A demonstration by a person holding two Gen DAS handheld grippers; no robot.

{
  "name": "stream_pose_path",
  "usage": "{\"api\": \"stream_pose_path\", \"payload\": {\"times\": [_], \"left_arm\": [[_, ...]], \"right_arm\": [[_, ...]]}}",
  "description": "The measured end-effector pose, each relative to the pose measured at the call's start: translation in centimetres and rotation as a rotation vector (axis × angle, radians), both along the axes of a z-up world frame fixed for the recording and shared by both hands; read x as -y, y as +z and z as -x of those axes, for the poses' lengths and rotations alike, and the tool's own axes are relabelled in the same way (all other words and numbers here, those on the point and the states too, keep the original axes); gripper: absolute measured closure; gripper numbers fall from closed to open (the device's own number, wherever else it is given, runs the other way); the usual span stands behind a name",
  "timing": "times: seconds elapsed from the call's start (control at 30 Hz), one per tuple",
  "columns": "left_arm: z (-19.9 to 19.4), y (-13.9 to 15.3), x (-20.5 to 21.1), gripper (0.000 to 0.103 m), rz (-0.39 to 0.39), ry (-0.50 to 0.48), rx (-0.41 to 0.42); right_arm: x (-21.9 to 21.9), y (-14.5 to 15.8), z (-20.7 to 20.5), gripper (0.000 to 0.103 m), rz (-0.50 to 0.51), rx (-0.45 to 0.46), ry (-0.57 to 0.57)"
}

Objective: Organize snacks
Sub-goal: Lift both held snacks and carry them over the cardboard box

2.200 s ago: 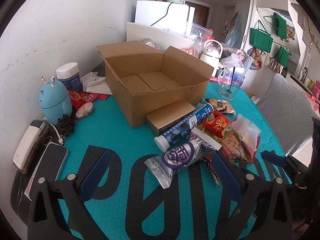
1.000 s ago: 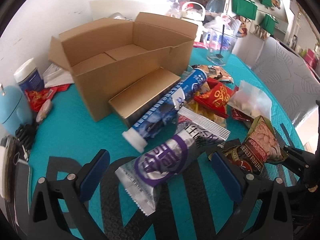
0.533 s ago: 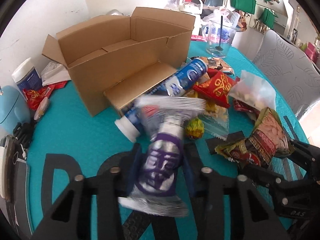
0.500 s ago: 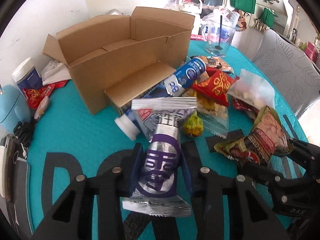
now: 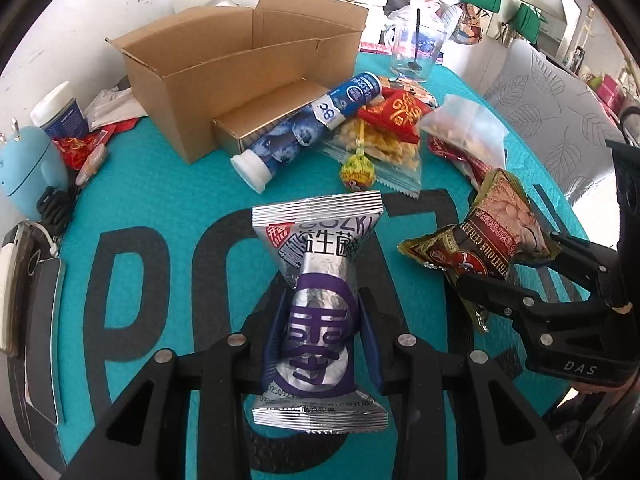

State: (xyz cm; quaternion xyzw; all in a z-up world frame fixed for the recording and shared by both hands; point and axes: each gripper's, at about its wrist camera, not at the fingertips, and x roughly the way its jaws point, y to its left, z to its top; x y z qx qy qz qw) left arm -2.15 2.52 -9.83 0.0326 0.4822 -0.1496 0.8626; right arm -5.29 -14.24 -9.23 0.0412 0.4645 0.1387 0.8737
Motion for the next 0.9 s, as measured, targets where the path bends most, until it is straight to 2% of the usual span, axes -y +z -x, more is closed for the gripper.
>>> {"api": "stream_pose_path", "payload": {"times": [0.3,0.47,0.63,0.9], "left_arm": [[-0.7,-1.5,-0.1,0.069,-0.013,0.025,0.040],[-0.9,-1.4,-0.8,0.070,0.031,0.036,0.032],[-0.4,0.2,-2.0,0.070,0.036,0.071,0.096],[0.1,3.7,-2.7,0.070,0.054,0.090,0.198]], "right_arm": [[-0.7,0.0,0.3,0.049,0.028,-0.004,0.002],[-1.1,0.1,0.3,0.054,0.027,0.010,-0.015],[-1.5,1.0,0.2,0.059,0.015,0.022,-0.014],[-2.1,3.9,-0.7,0.068,0.011,0.093,-0.012]]}}
